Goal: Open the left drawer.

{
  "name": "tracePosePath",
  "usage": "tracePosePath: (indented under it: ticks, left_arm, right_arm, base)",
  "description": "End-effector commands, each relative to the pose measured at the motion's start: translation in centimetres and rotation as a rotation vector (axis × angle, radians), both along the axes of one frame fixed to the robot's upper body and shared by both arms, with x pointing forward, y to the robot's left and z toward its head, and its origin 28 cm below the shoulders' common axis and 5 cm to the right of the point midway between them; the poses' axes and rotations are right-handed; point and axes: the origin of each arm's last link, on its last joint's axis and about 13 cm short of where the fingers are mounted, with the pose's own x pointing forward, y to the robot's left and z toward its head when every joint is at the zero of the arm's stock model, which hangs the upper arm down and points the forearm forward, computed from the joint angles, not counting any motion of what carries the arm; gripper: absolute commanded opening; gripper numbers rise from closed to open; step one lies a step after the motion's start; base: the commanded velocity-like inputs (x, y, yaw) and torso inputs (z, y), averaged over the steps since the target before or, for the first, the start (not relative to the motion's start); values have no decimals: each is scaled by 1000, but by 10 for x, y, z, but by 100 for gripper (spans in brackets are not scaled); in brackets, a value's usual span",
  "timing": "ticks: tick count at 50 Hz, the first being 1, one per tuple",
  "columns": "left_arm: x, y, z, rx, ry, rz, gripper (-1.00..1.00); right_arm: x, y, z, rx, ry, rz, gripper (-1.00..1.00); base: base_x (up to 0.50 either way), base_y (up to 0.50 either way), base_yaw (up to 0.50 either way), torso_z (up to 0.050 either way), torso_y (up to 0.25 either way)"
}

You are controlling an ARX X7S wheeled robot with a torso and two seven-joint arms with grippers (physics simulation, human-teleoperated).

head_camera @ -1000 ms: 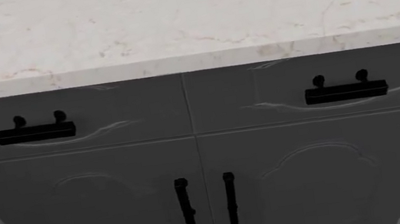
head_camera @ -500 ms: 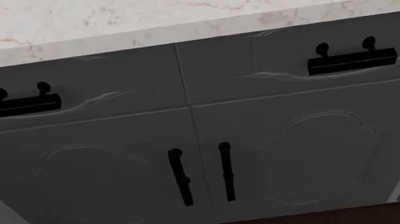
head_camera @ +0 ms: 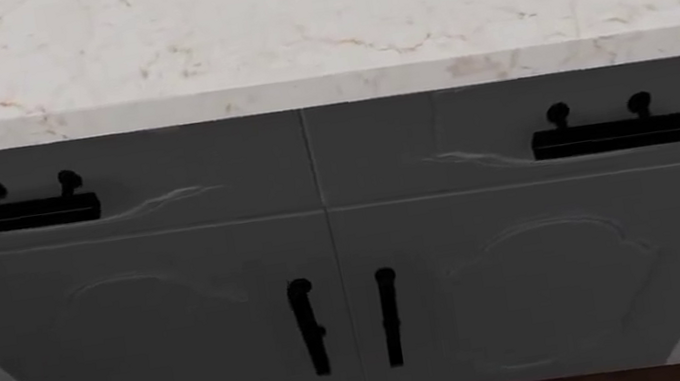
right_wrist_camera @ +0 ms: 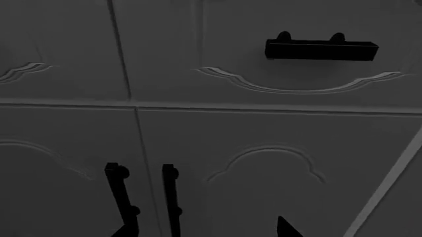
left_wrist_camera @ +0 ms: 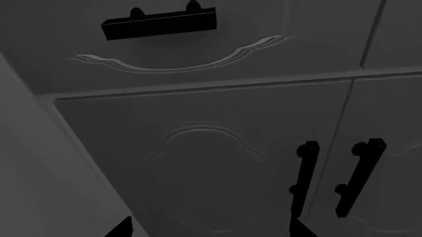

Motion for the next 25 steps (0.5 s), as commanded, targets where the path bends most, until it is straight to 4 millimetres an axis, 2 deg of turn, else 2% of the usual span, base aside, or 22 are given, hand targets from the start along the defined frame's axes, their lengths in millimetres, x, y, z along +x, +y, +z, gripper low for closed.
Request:
tracePosePath:
  ticks: [1, 18, 25]
  left_arm:
    - [0, -1, 0, -32, -33, -25, 100]
    - [1, 0, -2, -35, -34, -20, 100]
    - [1, 0, -1, -37, -33, -18, 100]
  right_arm:
    - [1, 1, 2, 1, -10, 9, 100]
    - [1, 1, 2, 2, -8, 8, 100]
    - [1, 1, 2, 3, -4, -1, 100]
  base:
    - [332, 0, 0, 0, 0]
    - [277, 0, 0, 0, 0]
    - [21, 0, 0, 0, 0]
